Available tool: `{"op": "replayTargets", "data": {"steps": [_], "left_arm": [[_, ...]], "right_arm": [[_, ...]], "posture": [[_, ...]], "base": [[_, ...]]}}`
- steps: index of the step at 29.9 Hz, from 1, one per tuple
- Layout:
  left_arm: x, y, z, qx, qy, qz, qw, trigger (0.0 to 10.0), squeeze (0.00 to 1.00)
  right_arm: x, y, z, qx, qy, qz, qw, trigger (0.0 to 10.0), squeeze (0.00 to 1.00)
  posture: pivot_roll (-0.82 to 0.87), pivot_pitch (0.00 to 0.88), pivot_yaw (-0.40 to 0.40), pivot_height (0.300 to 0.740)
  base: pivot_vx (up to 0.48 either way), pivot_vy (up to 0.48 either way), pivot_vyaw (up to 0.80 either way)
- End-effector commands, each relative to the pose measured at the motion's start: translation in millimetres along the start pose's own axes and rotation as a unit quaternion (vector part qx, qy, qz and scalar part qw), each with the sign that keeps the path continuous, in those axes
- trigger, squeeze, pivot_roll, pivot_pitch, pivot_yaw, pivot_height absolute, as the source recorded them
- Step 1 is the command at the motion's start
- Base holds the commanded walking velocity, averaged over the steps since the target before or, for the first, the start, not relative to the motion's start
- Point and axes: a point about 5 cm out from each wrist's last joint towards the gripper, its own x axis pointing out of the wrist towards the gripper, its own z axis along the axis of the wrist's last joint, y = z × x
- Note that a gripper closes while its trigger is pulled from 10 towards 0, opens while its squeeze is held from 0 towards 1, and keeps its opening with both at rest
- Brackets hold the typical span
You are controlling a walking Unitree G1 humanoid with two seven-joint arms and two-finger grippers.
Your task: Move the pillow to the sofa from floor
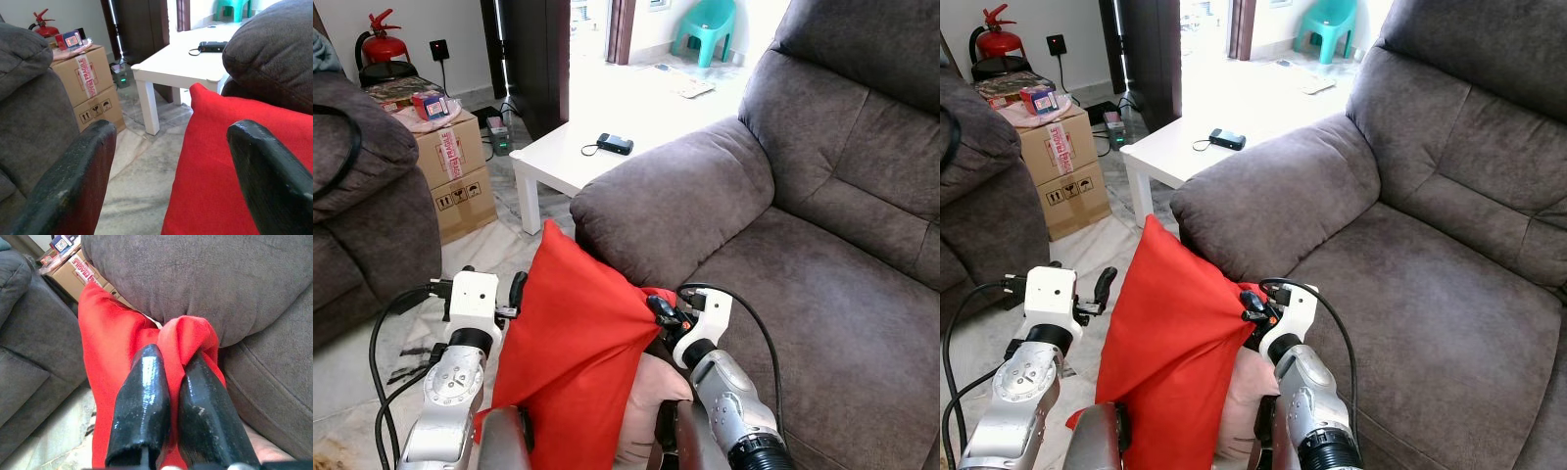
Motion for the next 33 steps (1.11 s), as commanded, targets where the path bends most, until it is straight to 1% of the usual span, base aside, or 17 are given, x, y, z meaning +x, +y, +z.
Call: {"op": "replayTargets", "data": {"steps": [1,3,6,7,11,20,26,33], "left_arm": [[2.3,-4.2,0.2,-0.006,-0.005,-0.009,1.000,10.0,0.00],[2.7,-4.9,0.1,-0.006,-0.005,-0.012,1.000,10.0,0.00],[3.4,-5.2,-0.9,-0.006,-0.004,-0.014,1.000,10.0,0.00],[3.4,-5.2,-0.9,-0.006,-0.004,-0.014,1.000,10.0,0.00],[4.2,-5.8,-2.0,-0.006,-0.004,-0.017,1.000,10.0,0.00],[5.5,-7.1,-2.6,-0.006,-0.004,-0.019,1.000,10.0,0.00],[5.8,-8.5,-3.2,-0.007,-0.003,-0.021,1.000,10.0,0.00],[5.7,-9.4,-3.3,-0.010,-0.003,-0.023,1.000,10.0,0.00]], "right_arm": [[4.6,5.8,30.3,-0.025,-0.070,0.018,0.997,10.0,0.00],[5.1,6.5,30.6,-0.024,-0.072,0.018,0.997,10.0,0.00],[4.4,5.4,30.7,-0.023,-0.075,0.017,0.997,10.0,0.00],[4.4,5.4,30.7,-0.023,-0.075,0.017,0.997,10.0,0.00],[3.2,4.6,28.8,-0.024,-0.073,0.017,0.997,10.0,0.00],[4.6,6.1,29.4,-0.023,-0.073,0.023,0.997,10.0,0.00],[5.4,8.3,28.1,-0.021,-0.064,0.034,0.997,10.0,0.00],[4.7,7.1,28.9,-0.023,-0.065,0.033,0.997,10.0,0.00]], "posture": [[0.18,0.000,-0.130,0.560],[0.17,0.000,-0.126,0.564],[0.17,0.000,-0.121,0.588],[0.17,0.000,-0.121,0.588],[0.17,0.000,-0.119,0.617],[0.17,0.000,-0.121,0.663],[0.18,0.000,-0.123,0.667],[0.18,0.000,-0.126,0.667]], "base": [[0.000,0.000,0.00],[0.000,0.000,0.00],[0.000,0.000,0.00],[0.000,0.000,0.00],[0.000,0.000,0.00],[0.000,0.000,0.00],[0.000,0.000,0.00],[0.000,0.000,0.00]]}}
